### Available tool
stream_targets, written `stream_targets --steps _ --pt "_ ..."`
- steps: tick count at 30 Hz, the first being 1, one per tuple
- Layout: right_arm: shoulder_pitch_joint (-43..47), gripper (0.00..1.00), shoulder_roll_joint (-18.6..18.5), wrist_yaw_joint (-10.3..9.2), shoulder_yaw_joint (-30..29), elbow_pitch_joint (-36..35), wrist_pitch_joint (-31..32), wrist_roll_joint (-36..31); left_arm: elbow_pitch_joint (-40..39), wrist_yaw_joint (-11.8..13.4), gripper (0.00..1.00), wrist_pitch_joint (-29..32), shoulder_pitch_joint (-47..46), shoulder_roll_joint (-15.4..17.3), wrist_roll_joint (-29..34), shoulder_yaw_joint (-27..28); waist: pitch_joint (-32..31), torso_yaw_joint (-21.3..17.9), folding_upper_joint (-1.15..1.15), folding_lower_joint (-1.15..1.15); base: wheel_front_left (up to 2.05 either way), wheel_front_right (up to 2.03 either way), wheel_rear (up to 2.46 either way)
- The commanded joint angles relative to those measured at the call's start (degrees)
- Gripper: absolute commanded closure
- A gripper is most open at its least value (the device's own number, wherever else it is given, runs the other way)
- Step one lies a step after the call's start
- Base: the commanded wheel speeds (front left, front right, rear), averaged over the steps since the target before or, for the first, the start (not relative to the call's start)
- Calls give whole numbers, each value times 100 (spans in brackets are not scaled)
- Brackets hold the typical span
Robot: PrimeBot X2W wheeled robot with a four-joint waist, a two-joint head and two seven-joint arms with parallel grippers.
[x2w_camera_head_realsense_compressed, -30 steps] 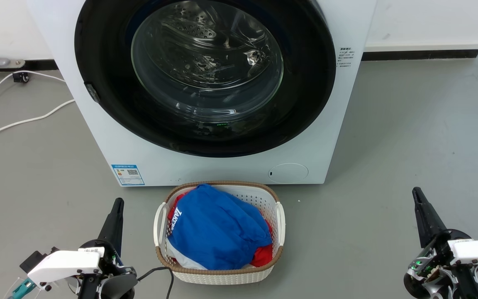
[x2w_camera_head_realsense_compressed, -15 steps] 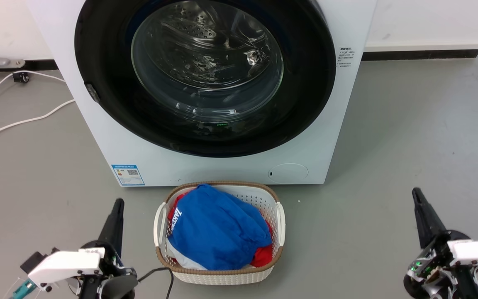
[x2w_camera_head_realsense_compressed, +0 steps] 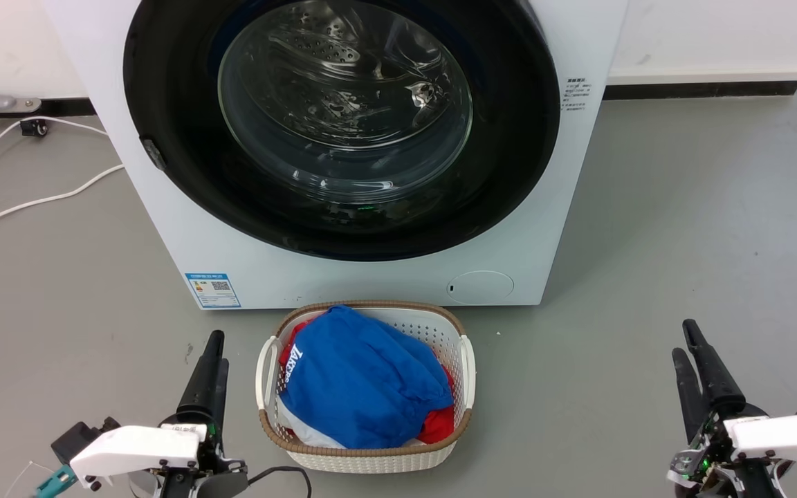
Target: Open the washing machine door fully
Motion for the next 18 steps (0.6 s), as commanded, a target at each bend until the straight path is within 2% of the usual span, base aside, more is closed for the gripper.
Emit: stream_targets --steps 1,18 --pt "-56 0 -56 2 31 -147 -67 -297 -168 -8 0 -76 -143 39 266 -21 5 -3 0 0 0 0 0" --pt "52 0 -23 4 145 -680 -407 -3111 -556 45 0 -480 -166 289 2787 -326 40 -27 0 0 0 0 0"
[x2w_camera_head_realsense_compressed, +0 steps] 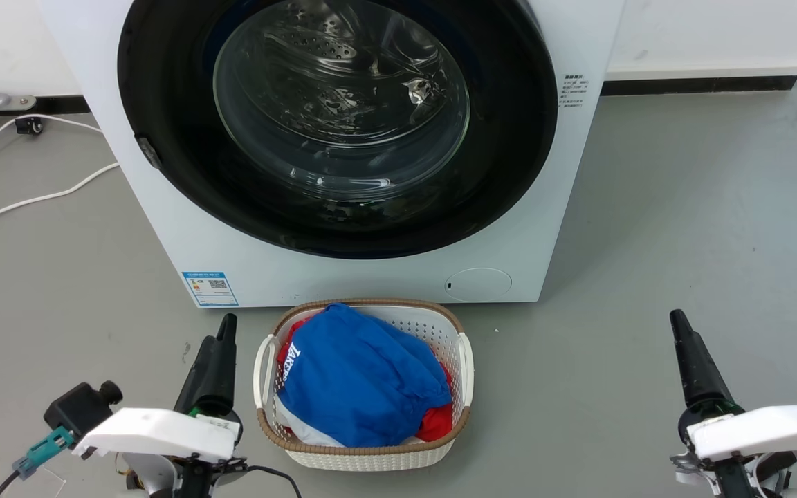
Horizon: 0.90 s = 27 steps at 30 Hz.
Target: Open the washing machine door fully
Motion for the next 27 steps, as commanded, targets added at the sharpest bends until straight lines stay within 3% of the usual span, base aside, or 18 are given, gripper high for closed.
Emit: stream_targets --steps 1,9,27 --pt "-58 0 -16 4 26 -144 -41 -206 -119 12 0 -50 -159 73 207 -46 1 1 0 0 0 0 0" --pt "71 0 -17 6 141 -336 -90 -1178 -203 136 0 -236 -118 269 1158 -241 -13 -1 0 0 0 0 0" --pt "270 0 -8 8 217 -650 -134 -2664 -167 280 0 -541 -99 484 2433 -596 -61 -17 0 0 0 0 0"
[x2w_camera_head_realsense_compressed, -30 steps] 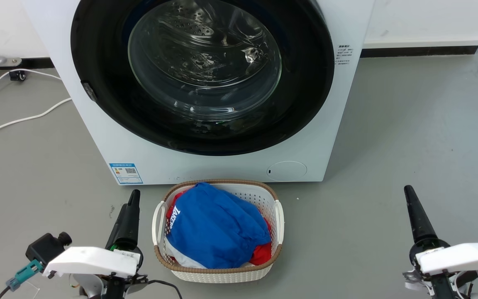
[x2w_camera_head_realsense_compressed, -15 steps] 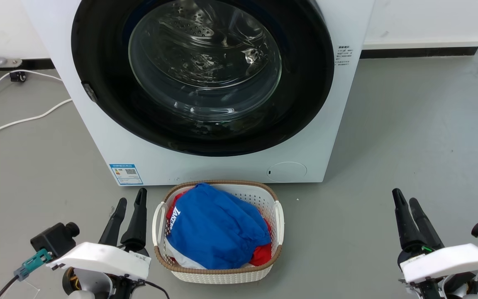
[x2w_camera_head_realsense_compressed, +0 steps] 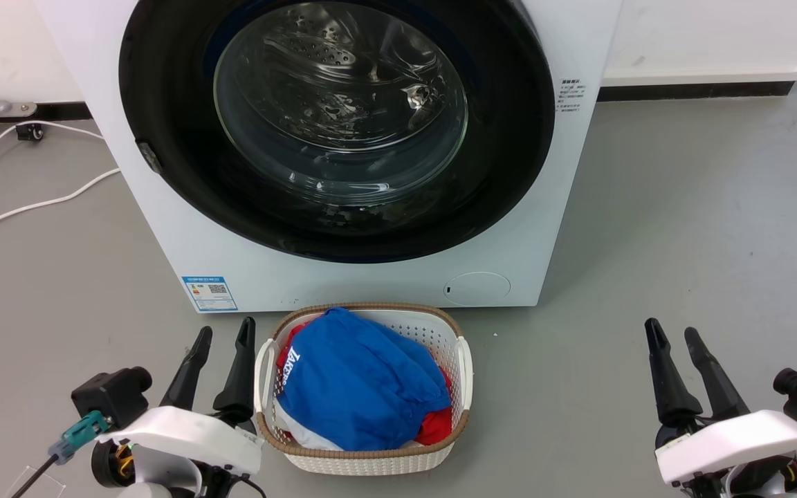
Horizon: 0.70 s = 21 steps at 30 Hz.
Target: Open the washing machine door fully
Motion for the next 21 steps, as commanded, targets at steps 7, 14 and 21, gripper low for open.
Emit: stream_targets --steps 7,14,21 --pt "46 0 12 9 23 -184 -70 -569 -54 85 0 -149 -111 82 510 -118 9 -9 0 0 0 0 0" --pt "103 0 30 10 48 -227 -132 -994 -40 156 0 -257 -71 128 916 -195 4 -9 0 0 0 0 0" --pt "144 0 41 11 52 -256 -166 -1403 -5 177 0 -356 -78 171 1287 -267 9 -6 0 0 0 0 0"
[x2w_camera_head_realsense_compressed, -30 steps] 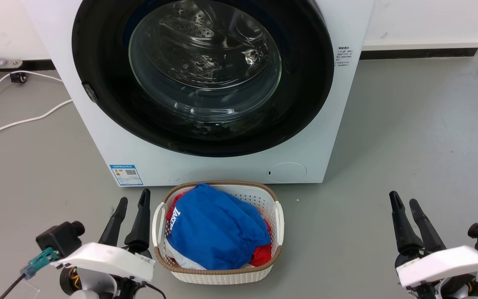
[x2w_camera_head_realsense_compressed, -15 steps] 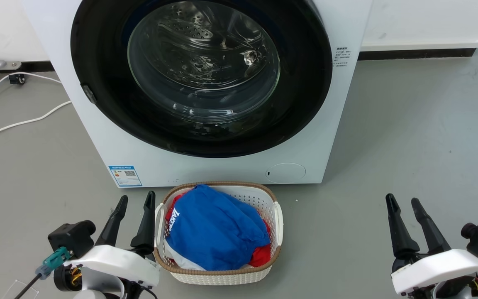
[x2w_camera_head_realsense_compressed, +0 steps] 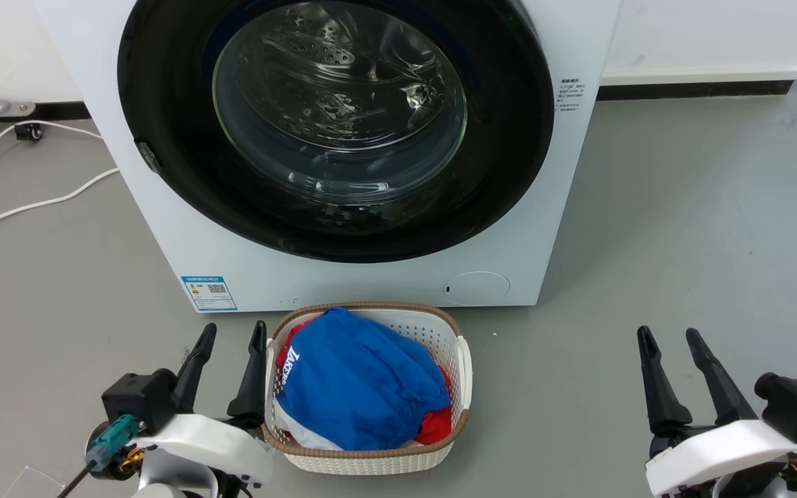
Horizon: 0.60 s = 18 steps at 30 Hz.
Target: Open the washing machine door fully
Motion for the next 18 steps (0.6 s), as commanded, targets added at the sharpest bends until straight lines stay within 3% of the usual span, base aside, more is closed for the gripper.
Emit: stream_targets --steps 1,18 --pt "5 0 15 10 -2 -77 -28 -154 -36 22 0 -56 -83 64 149 -24 4 -1 0 0 0 0 0" --pt "31 0 24 11 -15 -140 -84 -982 52 72 0 -269 -163 71 930 -112 58 -32 0 0 0 0 0"
